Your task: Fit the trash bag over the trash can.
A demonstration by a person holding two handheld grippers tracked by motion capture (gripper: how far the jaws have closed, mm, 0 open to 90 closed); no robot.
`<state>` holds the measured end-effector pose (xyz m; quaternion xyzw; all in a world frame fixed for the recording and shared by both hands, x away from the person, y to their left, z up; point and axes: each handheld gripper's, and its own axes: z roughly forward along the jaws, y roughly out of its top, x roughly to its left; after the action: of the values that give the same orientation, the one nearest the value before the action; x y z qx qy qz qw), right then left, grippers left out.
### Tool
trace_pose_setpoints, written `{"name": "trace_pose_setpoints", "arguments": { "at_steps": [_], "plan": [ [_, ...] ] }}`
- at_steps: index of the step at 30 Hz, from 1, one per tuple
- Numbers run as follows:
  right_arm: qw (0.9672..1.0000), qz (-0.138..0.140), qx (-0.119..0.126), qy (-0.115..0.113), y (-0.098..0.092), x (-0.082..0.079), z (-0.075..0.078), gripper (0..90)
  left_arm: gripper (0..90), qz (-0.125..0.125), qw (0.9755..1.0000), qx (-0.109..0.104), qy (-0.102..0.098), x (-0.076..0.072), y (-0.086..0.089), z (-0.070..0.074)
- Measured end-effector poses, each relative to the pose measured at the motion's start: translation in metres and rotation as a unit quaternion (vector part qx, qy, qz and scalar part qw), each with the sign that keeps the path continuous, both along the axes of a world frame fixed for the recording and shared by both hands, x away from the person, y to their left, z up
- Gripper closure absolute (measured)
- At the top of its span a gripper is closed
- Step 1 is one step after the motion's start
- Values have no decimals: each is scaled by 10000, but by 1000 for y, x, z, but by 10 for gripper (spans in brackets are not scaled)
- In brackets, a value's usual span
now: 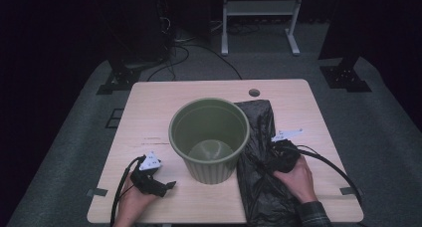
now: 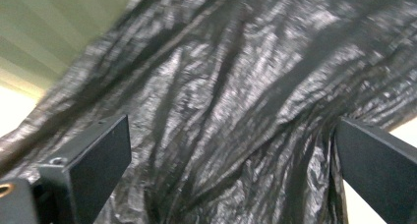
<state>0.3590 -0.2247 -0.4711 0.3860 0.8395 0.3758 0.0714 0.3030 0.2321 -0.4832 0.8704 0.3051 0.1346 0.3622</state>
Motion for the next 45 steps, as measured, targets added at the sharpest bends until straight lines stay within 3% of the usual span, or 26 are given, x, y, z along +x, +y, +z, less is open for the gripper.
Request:
{"name": "trace_pose_setpoints", "arguments": {
  "at_steps": [2, 4, 9, 11, 16, 19, 21, 25, 30, 34, 41, 43, 45],
  "plan": [
    [10000, 74, 14, -2, 7, 1, 1, 4, 0, -1, 10000, 1, 0, 0, 0, 0],
    [9997, 134, 181, 25, 14, 2, 0, 2, 0, -3, 10000, 1, 0, 0, 0, 0],
    [9998, 170, 117, -22, 28, 4, -2, 2, 0, -6, 10000, 4, 1, 0, 0, 0],
    [9995, 165, 284, -24, 30, 5, -3, 2, 0, -7, 10000, 3, 2, 0, 0, 0],
    [9992, 86, 374, -84, 33, 7, -5, 2, 0, -15, 10000, 6, -1, 0, 0, 0],
    [9999, 65, 56, -111, 43, 6, -5, 2, 0, -15, 10000, 4, -1, 0, 0, 0],
    [9998, 88, 138, -104, 47, 6, -6, 5, 0, -15, 10000, 5, -2, 0, 0, 0],
    [9998, -9, -39, -207, 48, 5, -10, 30, 0, -20, 10000, 3, 0, 0, 0, 0],
    [9984, -51, -231, -516, 50, -1, -11, 169, 0, -22, 10000, 4, -1, 0, 0, 0],
    [9967, -53, -401, -697, 50, -7, -9, 397, 0, -22, 10000, 4, -2, 0, 0, 0],
    [9970, 201, -356, -652, 48, -11, -6, 797, 0, -25, 10000, 4, -2, 0, 0, 0],
    [9970, 299, -312, -640, 49, -12, -6, 870, 0, -25, 10000, 5, -2, 0, 0, 0],
    [9968, 375, -296, -645, 49, -13, -7, 884, 0, -25, 10000, 3, -2, 0, 0, 0]
  ]
}}
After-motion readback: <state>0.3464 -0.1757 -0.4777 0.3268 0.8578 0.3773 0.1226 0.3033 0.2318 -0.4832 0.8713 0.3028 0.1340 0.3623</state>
